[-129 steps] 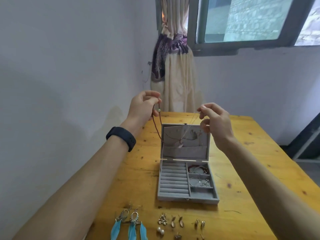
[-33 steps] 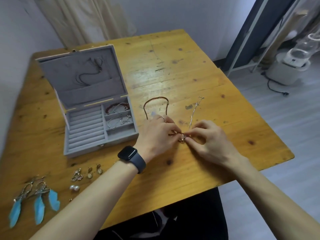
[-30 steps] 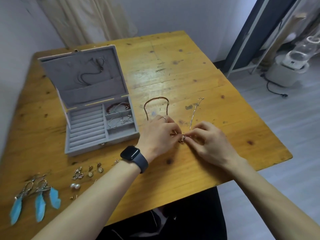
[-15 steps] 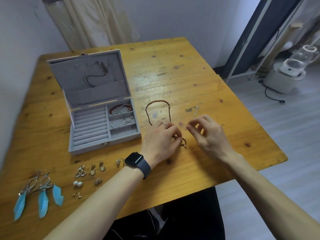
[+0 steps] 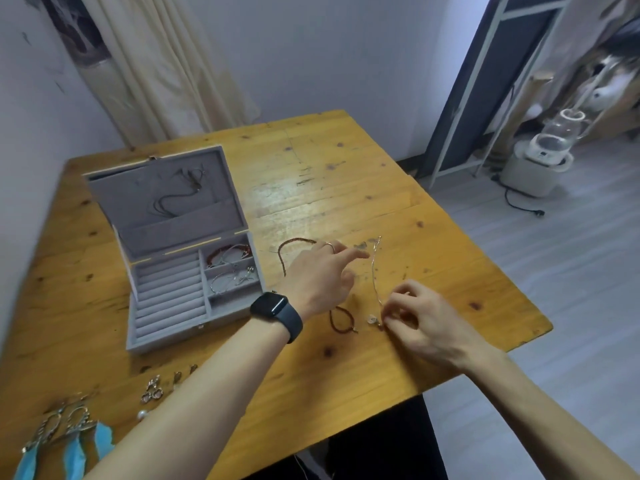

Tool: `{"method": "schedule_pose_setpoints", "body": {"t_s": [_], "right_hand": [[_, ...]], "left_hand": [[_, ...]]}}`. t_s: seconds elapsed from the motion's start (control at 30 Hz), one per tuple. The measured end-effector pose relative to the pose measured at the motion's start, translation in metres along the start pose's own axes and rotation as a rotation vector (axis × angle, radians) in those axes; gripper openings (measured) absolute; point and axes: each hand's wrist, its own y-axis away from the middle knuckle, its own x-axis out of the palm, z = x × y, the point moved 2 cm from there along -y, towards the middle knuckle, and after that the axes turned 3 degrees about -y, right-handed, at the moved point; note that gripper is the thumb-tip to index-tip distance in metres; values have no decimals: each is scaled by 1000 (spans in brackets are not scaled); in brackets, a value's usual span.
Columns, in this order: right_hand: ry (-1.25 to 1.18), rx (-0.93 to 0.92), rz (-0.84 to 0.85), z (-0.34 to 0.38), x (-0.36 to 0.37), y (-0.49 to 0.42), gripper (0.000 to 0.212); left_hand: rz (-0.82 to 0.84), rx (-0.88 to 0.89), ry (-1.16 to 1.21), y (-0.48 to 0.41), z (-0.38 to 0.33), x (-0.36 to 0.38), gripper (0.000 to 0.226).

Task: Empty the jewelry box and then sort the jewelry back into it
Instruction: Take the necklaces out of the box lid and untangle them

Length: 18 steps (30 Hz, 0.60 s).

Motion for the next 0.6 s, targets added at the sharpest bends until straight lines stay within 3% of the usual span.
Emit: {"method": "schedule_pose_setpoints", "body": {"t_s": [0.2,0.3,0.4,0.6], "right_hand": [[35,86,-190,-9,-6,25,16],[26,111,-295,-4,0,35,22],[144,88,-249,5,13,32,34],[187,16,-262,4,19,33,25]], "left_hand": [[57,233,-231,-28,-16,25,38],[29,211,-198,-34,-12,31,35],[-6,191,-177,-38,-14,29,32],[46,169,-320,-47,-14,35,44]]}}
